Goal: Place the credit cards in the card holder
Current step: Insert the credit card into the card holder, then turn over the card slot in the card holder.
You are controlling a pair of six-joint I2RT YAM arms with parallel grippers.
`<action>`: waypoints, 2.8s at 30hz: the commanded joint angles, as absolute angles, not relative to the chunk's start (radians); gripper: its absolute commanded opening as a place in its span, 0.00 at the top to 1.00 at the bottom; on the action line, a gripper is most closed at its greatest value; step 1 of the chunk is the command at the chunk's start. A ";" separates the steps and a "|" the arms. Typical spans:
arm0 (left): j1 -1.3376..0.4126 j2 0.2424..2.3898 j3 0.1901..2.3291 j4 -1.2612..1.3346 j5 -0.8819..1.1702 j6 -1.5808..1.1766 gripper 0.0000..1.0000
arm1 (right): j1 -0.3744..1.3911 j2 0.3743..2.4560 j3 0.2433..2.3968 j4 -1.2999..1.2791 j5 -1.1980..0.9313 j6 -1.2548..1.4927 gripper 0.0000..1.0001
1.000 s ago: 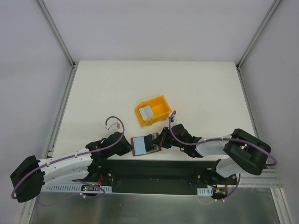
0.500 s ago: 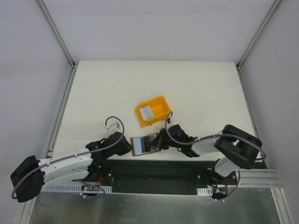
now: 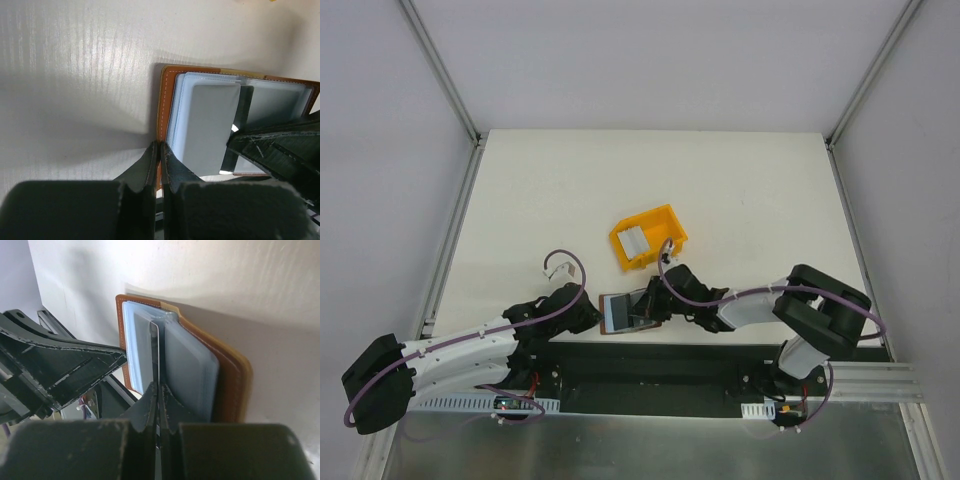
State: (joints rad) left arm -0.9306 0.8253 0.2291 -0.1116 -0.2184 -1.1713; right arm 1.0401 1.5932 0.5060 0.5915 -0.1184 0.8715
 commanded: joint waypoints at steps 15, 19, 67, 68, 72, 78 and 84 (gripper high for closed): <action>-0.940 0.802 0.236 -0.117 -0.230 -1.167 1.00 | 1.088 1.519 0.638 0.270 0.011 0.726 0.55; -0.939 0.813 0.245 -0.117 -0.227 -1.163 1.00 | 1.092 1.586 0.681 0.282 -0.067 0.724 0.55; -0.939 0.819 0.279 -0.107 -0.218 -1.140 1.00 | 1.147 1.660 0.870 0.121 -0.055 0.580 0.71; -0.940 0.819 0.281 -0.107 -0.216 -1.138 1.00 | 1.149 1.657 0.868 0.120 -0.052 0.575 0.70; -0.940 0.805 0.288 -0.107 -0.210 -1.121 1.00 | 1.147 1.611 0.865 0.068 -0.006 0.549 0.62; -0.940 0.764 0.304 -0.109 -0.198 -1.095 1.00 | 1.146 1.542 0.870 0.005 0.087 0.511 0.56; -0.940 0.770 0.328 -0.107 -0.178 -1.075 1.00 | 1.160 1.531 0.888 -0.052 0.126 0.499 0.55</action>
